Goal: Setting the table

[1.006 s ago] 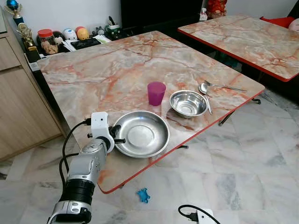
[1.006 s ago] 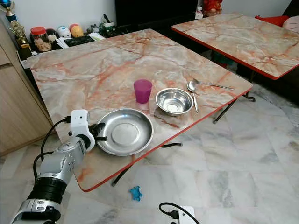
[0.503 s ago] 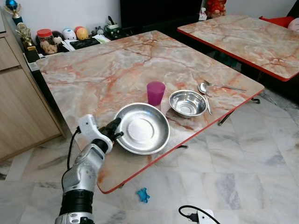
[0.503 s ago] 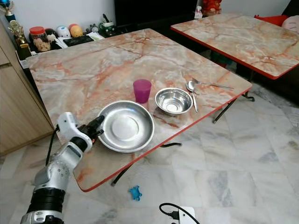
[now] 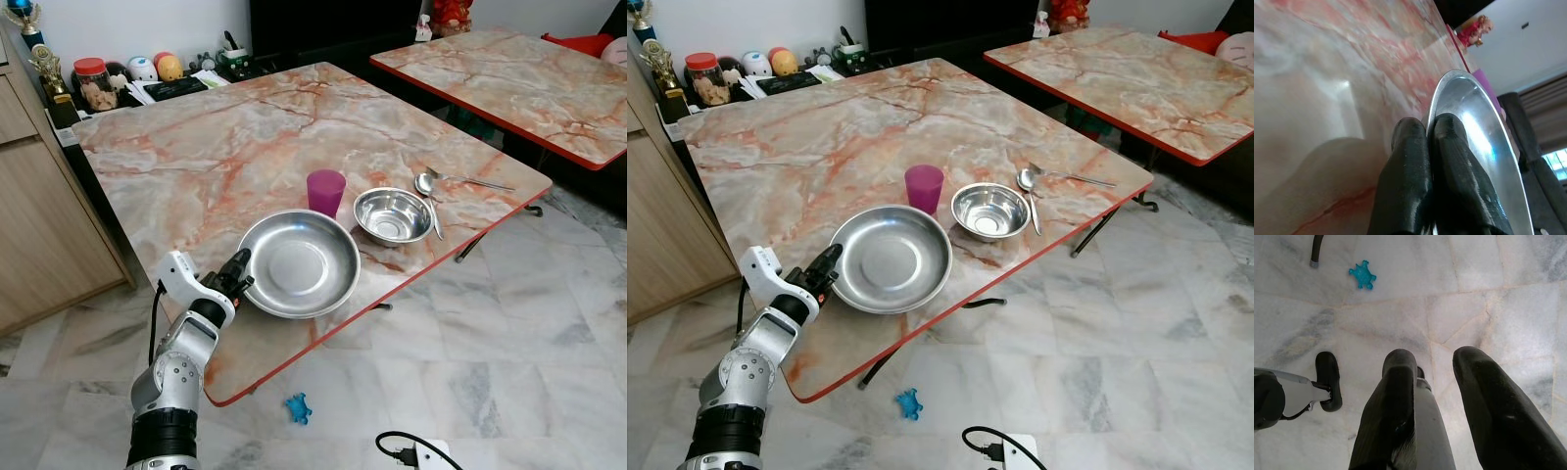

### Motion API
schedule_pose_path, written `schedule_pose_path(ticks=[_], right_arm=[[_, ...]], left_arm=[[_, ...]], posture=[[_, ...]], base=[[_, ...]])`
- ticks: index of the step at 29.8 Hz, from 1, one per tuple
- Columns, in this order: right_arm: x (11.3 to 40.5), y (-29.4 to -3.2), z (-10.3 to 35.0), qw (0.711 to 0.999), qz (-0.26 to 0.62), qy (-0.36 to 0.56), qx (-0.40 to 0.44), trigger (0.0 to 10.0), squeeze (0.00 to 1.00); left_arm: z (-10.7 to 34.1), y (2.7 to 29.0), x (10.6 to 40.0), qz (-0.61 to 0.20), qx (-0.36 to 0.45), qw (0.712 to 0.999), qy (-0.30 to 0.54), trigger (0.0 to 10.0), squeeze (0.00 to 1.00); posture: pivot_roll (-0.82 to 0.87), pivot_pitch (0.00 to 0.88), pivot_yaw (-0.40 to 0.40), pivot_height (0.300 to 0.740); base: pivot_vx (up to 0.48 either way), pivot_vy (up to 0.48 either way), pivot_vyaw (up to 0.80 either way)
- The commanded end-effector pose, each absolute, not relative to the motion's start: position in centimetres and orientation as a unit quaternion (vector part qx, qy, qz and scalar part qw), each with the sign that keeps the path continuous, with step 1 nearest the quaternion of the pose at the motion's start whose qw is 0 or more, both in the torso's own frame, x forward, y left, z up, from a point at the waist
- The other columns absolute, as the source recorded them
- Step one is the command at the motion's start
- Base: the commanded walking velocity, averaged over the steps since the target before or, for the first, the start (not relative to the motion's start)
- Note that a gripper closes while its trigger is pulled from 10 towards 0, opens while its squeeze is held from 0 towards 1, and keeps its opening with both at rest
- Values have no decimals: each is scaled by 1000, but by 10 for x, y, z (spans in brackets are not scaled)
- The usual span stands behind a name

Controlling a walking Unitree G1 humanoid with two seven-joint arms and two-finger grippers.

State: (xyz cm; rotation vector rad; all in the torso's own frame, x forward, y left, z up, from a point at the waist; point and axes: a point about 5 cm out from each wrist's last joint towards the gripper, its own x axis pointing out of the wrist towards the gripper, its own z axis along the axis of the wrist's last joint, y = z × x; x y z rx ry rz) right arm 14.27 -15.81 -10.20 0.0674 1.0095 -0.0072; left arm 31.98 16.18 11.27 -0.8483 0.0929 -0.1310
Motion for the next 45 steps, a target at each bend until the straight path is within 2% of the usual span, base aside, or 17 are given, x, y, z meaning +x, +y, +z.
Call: schedule_pose_path(ticks=[1, 12, 19, 26, 33, 39, 42, 45], right_arm=[[140, -161, -103, 873, -5, 487, 32, 10000, 0], [148, -157, -100, 877, -5, 478, 34, 10000, 0], [160, -149, -96, 881, -2, 471, 35, 10000, 0], [159, -141, -96, 882, 3, 470, 34, 10000, 0], [158, -146, -97, 882, 2, 470, 32, 10000, 0], [158, -146, -97, 882, 3, 469, 32, 10000, 0], [162, -145, -95, 886, 5, 463, 32, 10000, 0], [165, -140, -94, 890, 7, 455, 33, 10000, 0]], left_arm=[[125, 164, 320, -62, -419, 906, 11, 10000, 0], [148, 167, 309, -82, -459, 883, -56, 10000, 0], [153, 158, 304, -118, -446, 885, -60, 10000, 0], [171, 143, 298, -190, -414, 888, -64, 10000, 0], [183, 124, 291, -264, -374, 887, -63, 10000, 0], [184, 116, 289, -287, -361, 886, -59, 10000, 0], [184, 88, 282, -359, -324, 875, -33, 10000, 0], [183, 79, 280, -378, -314, 871, -24, 10000, 0]], posture=[[124, 0, -66, 740], [130, 0, -69, 740], [130, 0, -70, 740], [134, 0, -74, 740], [136, 0, -78, 740], [136, 0, -77, 740], [137, 0, -75, 740], [136, 0, -74, 740]], base=[[0, 0, 0], [0, 0, 0], [0, 0, 0], [0, 0, 0], [0, 0, 0], [0, 0, 0], [0, 0, 0], [0, 0, 0]])
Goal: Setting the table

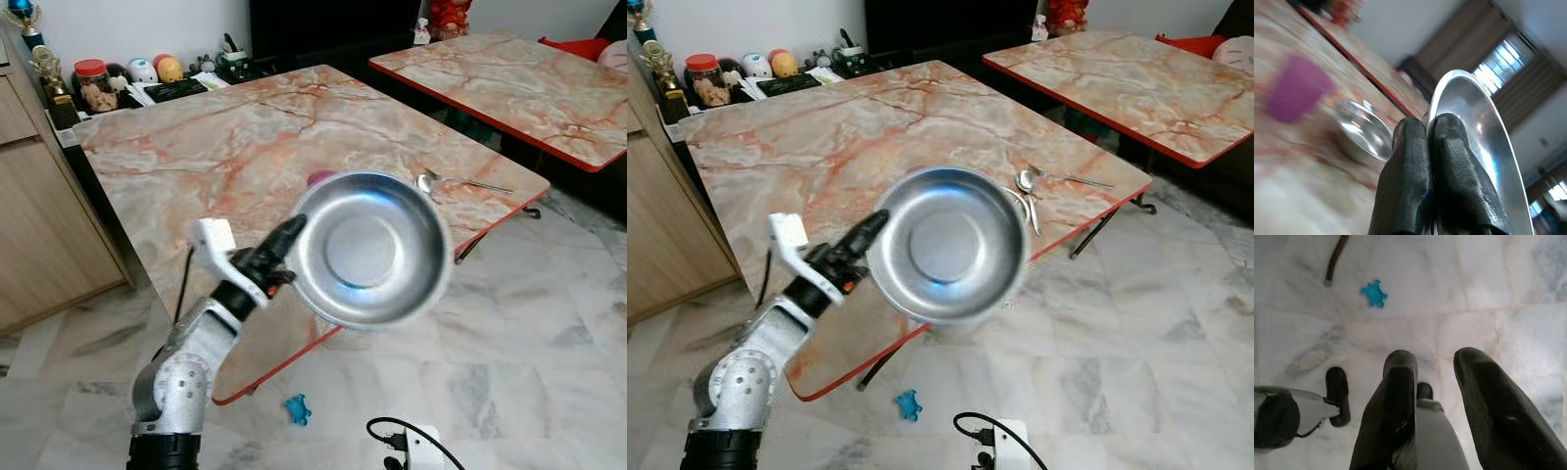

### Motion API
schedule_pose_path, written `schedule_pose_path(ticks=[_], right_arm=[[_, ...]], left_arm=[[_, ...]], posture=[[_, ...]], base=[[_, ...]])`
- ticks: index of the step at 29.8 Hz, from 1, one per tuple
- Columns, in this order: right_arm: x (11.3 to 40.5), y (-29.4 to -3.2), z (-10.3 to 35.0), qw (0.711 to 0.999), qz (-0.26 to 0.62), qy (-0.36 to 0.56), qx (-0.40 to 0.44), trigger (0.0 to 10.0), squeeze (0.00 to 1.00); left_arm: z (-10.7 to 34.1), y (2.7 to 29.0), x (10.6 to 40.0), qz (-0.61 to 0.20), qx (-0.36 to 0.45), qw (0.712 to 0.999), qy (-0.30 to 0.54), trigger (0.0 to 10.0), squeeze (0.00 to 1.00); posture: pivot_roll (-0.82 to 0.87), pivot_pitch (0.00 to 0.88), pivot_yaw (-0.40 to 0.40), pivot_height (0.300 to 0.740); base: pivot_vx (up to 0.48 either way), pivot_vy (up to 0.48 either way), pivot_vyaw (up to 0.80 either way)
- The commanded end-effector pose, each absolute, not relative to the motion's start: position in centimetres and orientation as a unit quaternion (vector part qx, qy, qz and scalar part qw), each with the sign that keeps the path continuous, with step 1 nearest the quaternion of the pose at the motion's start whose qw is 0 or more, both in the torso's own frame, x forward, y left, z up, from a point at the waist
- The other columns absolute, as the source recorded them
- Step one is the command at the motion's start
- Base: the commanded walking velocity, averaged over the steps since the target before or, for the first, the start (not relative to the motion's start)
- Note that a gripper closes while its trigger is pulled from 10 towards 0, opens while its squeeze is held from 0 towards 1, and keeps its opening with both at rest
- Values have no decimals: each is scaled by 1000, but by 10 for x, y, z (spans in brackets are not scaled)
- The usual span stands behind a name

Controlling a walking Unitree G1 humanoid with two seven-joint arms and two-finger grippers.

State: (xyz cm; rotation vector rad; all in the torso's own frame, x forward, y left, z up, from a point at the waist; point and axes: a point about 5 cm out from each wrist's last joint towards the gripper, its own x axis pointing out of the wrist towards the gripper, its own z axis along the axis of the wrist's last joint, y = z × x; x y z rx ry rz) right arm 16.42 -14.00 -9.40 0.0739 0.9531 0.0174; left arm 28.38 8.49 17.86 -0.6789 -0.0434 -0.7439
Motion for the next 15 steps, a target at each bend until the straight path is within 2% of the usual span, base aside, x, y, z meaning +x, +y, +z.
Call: schedule_pose_path(ticks=[1, 6, 15], right_arm=[[165, -139, -93, 891, 8, 452, 34, 10000, 0], [166, -134, -93, 892, 11, 451, 34, 10000, 0], [166, -133, -93, 891, 13, 452, 34, 10000, 0]], left_arm=[[182, 77, 280, -379, -312, 871, -22, 10000, 0], [180, 69, 277, -402, -284, 871, -14, 10000, 0], [176, 73, 283, -397, -251, 883, -14, 10000, 0]], posture=[[136, 0, -74, 740], [139, 2, -74, 740], [139, 8, -71, 740]], base=[[0, 0, 0], [0, 0, 0], [0, 0, 0]])
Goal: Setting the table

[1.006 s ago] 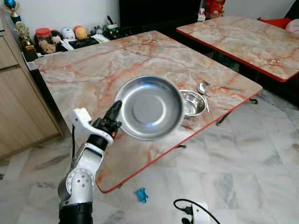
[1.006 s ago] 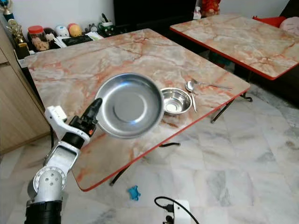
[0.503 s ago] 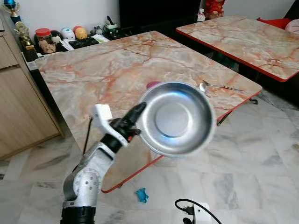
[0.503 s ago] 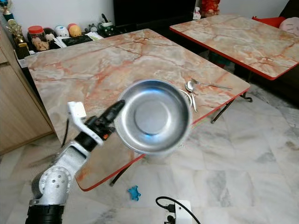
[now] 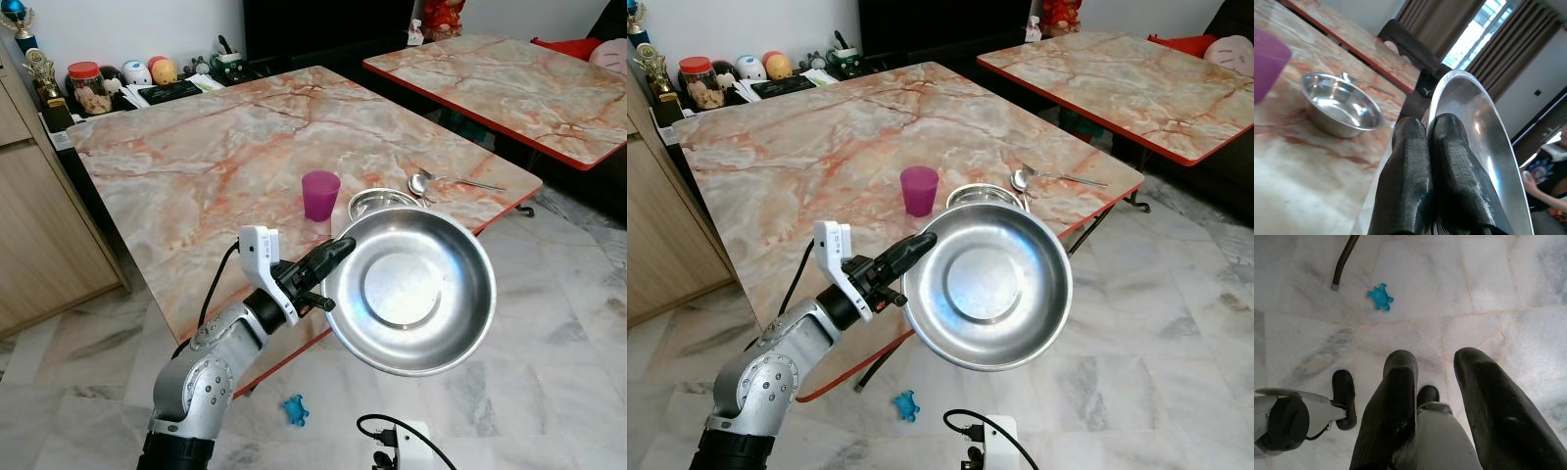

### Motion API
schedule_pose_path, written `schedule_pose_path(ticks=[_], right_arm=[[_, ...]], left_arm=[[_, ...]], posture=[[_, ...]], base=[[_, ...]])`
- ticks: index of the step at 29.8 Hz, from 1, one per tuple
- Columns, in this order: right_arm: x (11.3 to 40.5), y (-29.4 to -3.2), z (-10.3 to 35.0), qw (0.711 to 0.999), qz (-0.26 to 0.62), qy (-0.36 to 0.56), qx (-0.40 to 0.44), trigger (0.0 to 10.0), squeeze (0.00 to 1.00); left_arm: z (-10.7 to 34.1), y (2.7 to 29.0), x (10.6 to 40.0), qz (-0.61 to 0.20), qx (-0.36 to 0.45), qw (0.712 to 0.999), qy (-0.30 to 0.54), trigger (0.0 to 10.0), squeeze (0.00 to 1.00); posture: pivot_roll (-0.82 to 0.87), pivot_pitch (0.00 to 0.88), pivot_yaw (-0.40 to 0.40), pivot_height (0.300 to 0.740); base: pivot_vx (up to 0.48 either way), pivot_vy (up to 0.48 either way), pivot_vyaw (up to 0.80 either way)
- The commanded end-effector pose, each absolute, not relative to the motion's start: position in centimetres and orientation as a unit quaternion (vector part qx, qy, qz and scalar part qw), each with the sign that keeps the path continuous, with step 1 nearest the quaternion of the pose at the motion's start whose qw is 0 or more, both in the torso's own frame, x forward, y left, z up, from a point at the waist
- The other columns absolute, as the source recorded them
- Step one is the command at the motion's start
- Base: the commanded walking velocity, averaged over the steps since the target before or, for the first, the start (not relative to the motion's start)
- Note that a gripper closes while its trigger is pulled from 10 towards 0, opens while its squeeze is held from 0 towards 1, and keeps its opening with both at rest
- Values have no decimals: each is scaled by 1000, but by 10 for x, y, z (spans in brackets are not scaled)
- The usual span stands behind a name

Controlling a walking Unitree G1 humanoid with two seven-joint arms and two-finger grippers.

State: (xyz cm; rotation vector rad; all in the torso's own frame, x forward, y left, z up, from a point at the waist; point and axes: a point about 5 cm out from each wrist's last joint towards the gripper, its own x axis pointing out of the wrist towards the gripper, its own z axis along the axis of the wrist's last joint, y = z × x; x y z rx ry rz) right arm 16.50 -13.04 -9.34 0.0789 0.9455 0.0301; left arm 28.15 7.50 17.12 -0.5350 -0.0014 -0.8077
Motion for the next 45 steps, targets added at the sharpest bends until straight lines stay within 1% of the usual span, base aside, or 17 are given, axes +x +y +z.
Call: schedule_pose_path(ticks=[1, 3, 7, 8, 13, 17, 19, 20, 21, 23, 28, 30, 31, 35, 41, 44, 45], right_arm=[[166, -133, -93, 891, 13, 452, 34, 10000, 0], [166, -134, -93, 892, 13, 451, 34, 10000, 0], [166, -135, -93, 892, 12, 451, 34, 10000, 0], [166, -136, -93, 892, 12, 451, 34, 10000, 0], [171, -140, -91, 894, 10, 447, 33, 10000, 0], [174, -142, -90, 894, 8, 447, 34, 10000, 0], [173, -141, -90, 892, 9, 451, 33, 10000, 0], [173, -141, -91, 891, 8, 453, 33, 10000, 0], [173, -141, -91, 891, 8, 453, 33, 10000, 0], [173, -141, -91, 890, 8, 454, 34, 10000, 0], [173, -142, -91, 890, 8, 455, 34, 10000, 0], [173, -142, -91, 890, 8, 455, 34, 10000, 0], [173, -142, -91, 890, 8, 455, 34, 10000, 0], [172, -146, -91, 891, 6, 453, 33, 10000, 0], [167, -151, -92, 891, 6, 452, 32, 10000, 0], [154, -161, -96, 889, 1, 456, 32, 10000, 0], [154, -161, -96, 889, 1, 456, 32, 10000, 0]], left_arm=[[176, 74, 284, -393, -251, 884, -14, 10000, 0], [176, 79, 291, -355, -296, 887, -12, 10000, 0], [180, 87, 297, -319, -327, 889, -26, 10000, 0], [182, 93, 300, -300, -338, 891, -35, 10000, 0], [182, 109, 304, -288, -306, 906, -45, 10000, 0], [179, 129, 309, -262, -283, 922, -46, 10000, 0], [174, 150, 314, -238, -262, 934, -44, 10000, 0], [172, 167, 317, -218, -248, 943, -43, 10000, 0], [172, 167, 317, -218, -248, 943, -43, 10000, 0], [170, 183, 319, -199, -238, 950, -45, 10000, 0], [164, 208, 317, -170, -239, 955, -41, 10000, 0], [162, 211, 316, -169, -249, 953, -35, 10000, 0], [156, 216, 313, -166, -268, 949, -23, 10000, 0], [142, 218, 303, -176, -311, 934, -1, 10000, 0], [138, 215, 296, -214, -300, 930, 8, 10000, 0], [138, 206, 291, -250, -286, 925, 16, 10000, 0], [138, 206, 291, -250, -286, 925, 16, 10000, 0]], posture=[[140, 7, -70, 740], [140, 7, -70, 740], [138, 8, -70, 740], [138, 8, -71, 740], [141, 8, -72, 740], [142, 7, -70, 740], [142, 7, -70, 740], [142, 8, -70, 740], [142, 8, -70, 740], [142, 7, -69, 740], [144, 7, -69, 740], [145, 6, -69, 740], [145, 6, -69, 740], [143, 7, -66, 740], [146, 7, -70, 740], [146, 7, -70, 740], [146, 7, -70, 740]], base=[[0, 0, 0], [0, 0, 0], [0, 0, 0], [0, 0, 0], [0, 0, 0], [0, 0, 0], [0, 0, 0], [0, 0, 0], [0, 0, 0], [0, 0, 0], [0, 0, 0], [0, 0, 0], [0, 0, 0], [0, 0, 0], [0, 0, 0], [0, 0, 0], [0, 0, 0]])
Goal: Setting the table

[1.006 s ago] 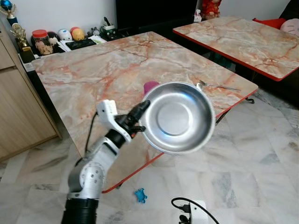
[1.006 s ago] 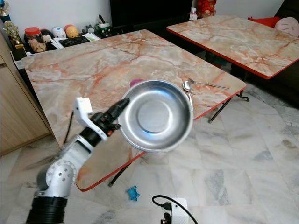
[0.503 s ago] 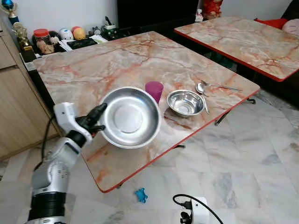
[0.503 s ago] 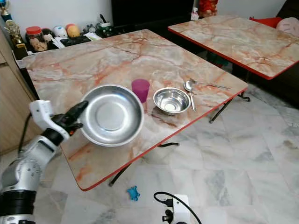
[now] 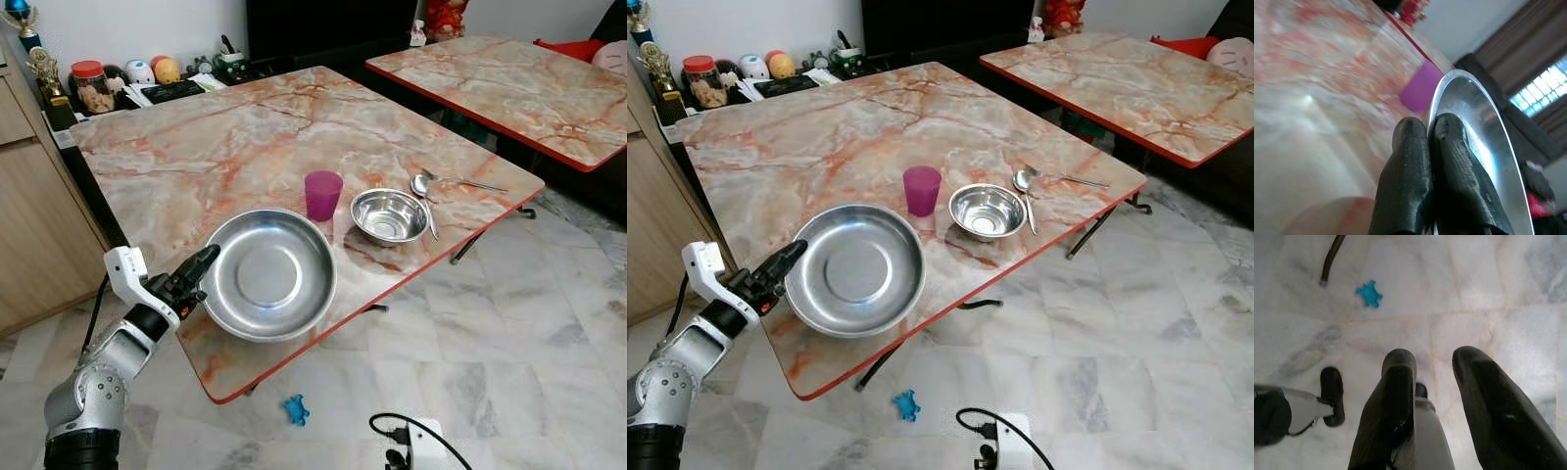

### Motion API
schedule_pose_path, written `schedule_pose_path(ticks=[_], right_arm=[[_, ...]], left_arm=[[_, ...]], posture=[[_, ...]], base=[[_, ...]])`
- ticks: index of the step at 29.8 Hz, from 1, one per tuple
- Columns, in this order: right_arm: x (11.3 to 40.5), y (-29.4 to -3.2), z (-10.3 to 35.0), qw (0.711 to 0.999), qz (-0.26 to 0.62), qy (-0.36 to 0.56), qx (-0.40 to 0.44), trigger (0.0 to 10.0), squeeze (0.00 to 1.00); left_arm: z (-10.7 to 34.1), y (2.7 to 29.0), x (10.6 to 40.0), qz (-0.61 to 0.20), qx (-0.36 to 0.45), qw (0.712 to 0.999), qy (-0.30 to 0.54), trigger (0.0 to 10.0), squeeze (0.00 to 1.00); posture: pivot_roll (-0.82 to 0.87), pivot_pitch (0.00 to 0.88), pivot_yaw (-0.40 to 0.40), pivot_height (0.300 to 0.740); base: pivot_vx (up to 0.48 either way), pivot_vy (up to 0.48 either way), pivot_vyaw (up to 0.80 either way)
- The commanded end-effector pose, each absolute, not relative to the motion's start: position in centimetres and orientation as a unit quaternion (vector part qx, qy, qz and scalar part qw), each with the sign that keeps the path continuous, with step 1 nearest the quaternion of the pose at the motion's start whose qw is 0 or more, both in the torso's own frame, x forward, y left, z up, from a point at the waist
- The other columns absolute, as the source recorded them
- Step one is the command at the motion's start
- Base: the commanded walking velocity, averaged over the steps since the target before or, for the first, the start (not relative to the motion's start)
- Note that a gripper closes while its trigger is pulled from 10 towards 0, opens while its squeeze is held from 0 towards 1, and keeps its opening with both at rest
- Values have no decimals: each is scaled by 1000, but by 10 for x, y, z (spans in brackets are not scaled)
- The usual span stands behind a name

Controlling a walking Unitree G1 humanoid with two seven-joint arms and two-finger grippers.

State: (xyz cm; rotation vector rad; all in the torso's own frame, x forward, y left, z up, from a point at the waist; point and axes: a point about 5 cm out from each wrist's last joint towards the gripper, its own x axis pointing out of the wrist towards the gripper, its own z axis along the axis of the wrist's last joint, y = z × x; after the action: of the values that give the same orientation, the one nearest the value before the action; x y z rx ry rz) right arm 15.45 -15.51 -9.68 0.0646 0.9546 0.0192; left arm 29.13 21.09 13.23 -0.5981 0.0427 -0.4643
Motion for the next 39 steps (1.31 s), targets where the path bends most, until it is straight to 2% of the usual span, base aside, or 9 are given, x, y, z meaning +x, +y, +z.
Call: schedule_pose_path(ticks=[1, 6, 13, 34, 39], right_arm=[[151, -163, -97, 889, 0, 456, 32, 10000, 0], [142, -167, -99, 889, -1, 457, 33, 10000, 0], [151, -162, -97, 890, 0, 454, 34, 10000, 0], [150, -167, -95, 901, 2, 432, 24, 10000, 0], [146, -171, -95, 903, -9, 428, 28, 10000, 0]], left_arm=[[137, 204, 290, -253, -286, 924, 18, 10000, 0], [131, 200, 287, -258, -288, 922, 30, 10000, 0], [130, 195, 284, -272, -293, 916, 29, 10000, 0], [135, 180, 284, -283, -304, 909, 19, 10000, 0], [134, 176, 287, -260, -305, 916, 20, 10000, 0]], posture=[[142, 5, -68, 740], [138, 1, -64, 740], [137, 0, -62, 740], [141, 0, -63, 740], [140, 0, -60, 740]], base=[[0, 0, 0], [0, 0, 0], [0, 0, 0], [0, -378, 0], [0, -406, 770]])
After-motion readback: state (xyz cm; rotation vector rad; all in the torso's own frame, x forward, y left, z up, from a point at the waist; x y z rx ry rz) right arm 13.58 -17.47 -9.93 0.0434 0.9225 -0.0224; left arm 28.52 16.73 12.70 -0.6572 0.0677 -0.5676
